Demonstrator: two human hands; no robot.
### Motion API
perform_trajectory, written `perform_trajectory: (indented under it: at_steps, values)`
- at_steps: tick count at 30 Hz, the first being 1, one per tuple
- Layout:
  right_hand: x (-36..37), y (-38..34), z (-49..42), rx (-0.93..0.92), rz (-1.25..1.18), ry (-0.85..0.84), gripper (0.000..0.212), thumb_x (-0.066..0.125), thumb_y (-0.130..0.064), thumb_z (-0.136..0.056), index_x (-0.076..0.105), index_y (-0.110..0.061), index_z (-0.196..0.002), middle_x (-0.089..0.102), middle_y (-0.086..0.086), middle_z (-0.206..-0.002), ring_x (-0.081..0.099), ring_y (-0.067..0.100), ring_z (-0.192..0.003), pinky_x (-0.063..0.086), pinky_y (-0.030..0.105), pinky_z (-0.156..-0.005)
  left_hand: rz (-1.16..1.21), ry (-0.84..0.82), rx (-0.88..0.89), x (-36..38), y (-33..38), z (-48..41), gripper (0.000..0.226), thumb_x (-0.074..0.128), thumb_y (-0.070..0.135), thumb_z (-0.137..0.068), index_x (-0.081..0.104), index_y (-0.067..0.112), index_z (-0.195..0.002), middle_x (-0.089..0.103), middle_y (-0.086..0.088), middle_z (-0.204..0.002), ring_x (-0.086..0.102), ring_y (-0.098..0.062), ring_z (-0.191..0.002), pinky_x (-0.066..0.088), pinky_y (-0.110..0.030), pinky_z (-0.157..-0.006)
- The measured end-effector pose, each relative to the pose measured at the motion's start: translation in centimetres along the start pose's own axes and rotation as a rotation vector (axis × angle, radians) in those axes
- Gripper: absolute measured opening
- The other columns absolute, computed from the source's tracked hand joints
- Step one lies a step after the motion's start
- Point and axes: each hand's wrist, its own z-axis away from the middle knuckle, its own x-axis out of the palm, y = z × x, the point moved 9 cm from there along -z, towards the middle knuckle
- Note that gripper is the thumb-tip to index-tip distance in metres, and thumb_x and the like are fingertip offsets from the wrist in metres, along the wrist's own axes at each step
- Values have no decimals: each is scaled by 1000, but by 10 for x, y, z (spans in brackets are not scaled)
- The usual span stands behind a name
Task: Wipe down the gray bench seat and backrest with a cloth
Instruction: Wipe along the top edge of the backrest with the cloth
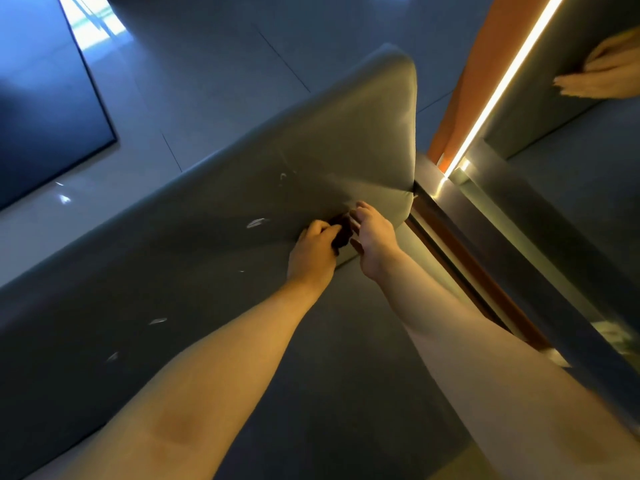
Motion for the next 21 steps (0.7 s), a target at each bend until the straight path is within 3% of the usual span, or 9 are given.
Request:
perform_trajectory:
  at_steps: [1, 4, 8, 12, 14, 17, 19, 21]
  values:
    - [0, -1, 2, -18, -12, -6, 37, 42, -24, -108, 56, -27, -141, 60, -4, -131, 53, 15, -125, 41, 38, -113, 31, 35, -8, -6, -4, 2, 25, 51, 19, -103, 65, 23, -123, 57, 3, -121, 62, -26, -106, 54, -46, -84]
    - [2, -13, 3, -116, -72, -23, 28, 45, -20, -107, 65, -26, -125, 66, -7, -119, 59, 9, -117, 43, 32, -104, 92, 221, 54, -44, 11, -8, 48, 63, 2, -90, 63, 17, -136, 57, -5, -129, 62, -27, -110, 56, -43, -87]
    - [6, -31, 3, -272, -111, -60, 33, 43, -26, -108, 60, -21, -136, 65, -2, -133, 57, 10, -126, 42, 33, -110, 152, 429, 101, -94, 37, -30, 46, 58, 4, -94, 60, 15, -138, 58, -5, -123, 64, -21, -104, 58, -36, -83]
    - [11, -40, 4, -291, -138, -91, 33, 45, -32, -106, 67, -22, -128, 70, -4, -125, 60, 8, -121, 40, 36, -110, 111, 364, 56, -77, 40, -41, 43, 59, 10, -95, 61, 18, -137, 61, -4, -118, 66, -24, -99, 58, -44, -79]
    - [10, -38, 0, -271, -165, -66, 32, 46, -33, -106, 68, -23, -127, 70, -5, -124, 59, 9, -121, 40, 39, -111, 164, 355, 8, -65, 33, -42, 39, 59, 14, -98, 62, 22, -136, 60, 1, -119, 66, -20, -102, 58, -41, -84]
    - [10, -33, -6, -256, -187, -52, 34, 44, -31, -107, 63, -24, -134, 67, -5, -126, 57, 9, -122, 42, 38, -112, 61, 332, 17, -55, 34, -43, 33, 60, 19, -99, 66, 25, -132, 62, 7, -118, 66, -13, -102, 56, -34, -88]
    - [10, -31, -8, -248, -197, -36, 35, 43, -26, -108, 60, -23, -139, 66, -6, -122, 59, 5, -114, 48, 32, -105, 103, 280, -49, -49, 28, -43, 18, 59, 34, -99, 72, 28, -111, 67, 16, -101, 67, -6, -95, 55, -39, -88]
    - [10, -24, -9, -201, -188, -1, 36, 44, -23, -108, 58, -23, -142, 67, -5, -119, 62, 8, -108, 52, 33, -102, 108, 210, -83, -37, 27, -42, 22, 55, 43, -98, 70, 27, -96, 68, 16, -90, 67, -6, -91, 53, -41, -90]
